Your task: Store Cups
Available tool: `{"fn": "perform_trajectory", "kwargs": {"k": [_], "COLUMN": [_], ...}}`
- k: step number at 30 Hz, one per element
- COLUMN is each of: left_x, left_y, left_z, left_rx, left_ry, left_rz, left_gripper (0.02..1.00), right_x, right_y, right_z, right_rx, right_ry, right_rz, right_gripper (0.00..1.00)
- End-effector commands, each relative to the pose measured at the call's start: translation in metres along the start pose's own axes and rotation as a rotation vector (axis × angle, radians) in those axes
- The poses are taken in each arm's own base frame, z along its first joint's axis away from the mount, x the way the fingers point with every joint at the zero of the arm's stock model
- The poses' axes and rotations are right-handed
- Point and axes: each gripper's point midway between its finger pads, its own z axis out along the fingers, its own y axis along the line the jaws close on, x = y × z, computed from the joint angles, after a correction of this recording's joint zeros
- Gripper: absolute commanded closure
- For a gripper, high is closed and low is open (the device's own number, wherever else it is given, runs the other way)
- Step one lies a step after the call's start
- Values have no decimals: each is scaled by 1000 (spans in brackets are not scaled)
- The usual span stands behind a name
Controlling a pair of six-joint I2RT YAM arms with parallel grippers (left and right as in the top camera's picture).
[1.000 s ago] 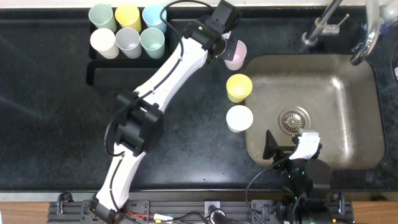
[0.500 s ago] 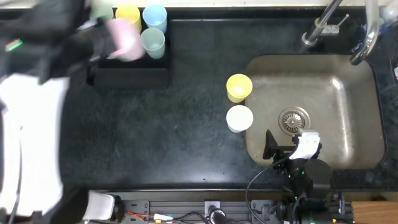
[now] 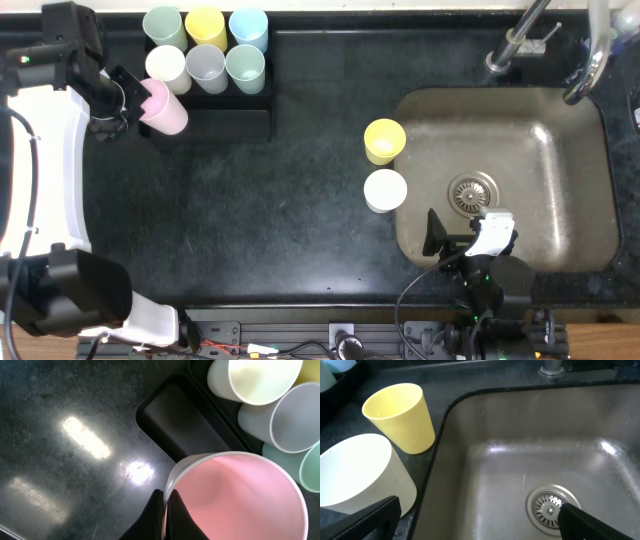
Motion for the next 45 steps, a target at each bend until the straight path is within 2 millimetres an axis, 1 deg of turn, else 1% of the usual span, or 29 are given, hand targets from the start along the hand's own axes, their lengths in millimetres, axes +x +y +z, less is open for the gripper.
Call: {"fn": "perform_trajectory", "kwargs": {"k": [1, 5, 9, 12, 17, 23, 30, 40, 45], "left_x": [-13, -28, -44, -51, -51, -56, -51, -48, -43], "left_y": [9, 18, 11, 3, 3, -2, -3, -8, -9], "left_z": [10, 19, 27, 34, 42, 55, 70, 71, 66], "left_rx": [-77, -151, -135, -110, -120, -115, -128, -127, -130], "left_ry": [-42, -111, -166, -184, -175, -178, -140, -143, -138], "left_rz": [-52, -92, -117, -141, -142, -142, -136, -120, -110], "left_gripper": [980, 982, 982, 982, 982, 982, 982, 982, 982], "right_x": [9, 9, 9, 9, 9, 9, 9, 9, 9], "right_y": [0, 0, 0, 0, -1, 0, 0, 0, 0], "right_z": [2, 2, 2, 2, 2, 2, 2, 2, 2], "right_rx": [-1, -1, -1, -1, -1, -1, -1, -1, -1], "right_ry": [25, 26, 26, 25, 26, 25, 25, 25, 25], "right_rz": [6, 6, 6, 6, 6, 6, 6, 6, 6], "right_gripper": [3, 3, 1, 5, 5, 5, 3, 3, 3]}}
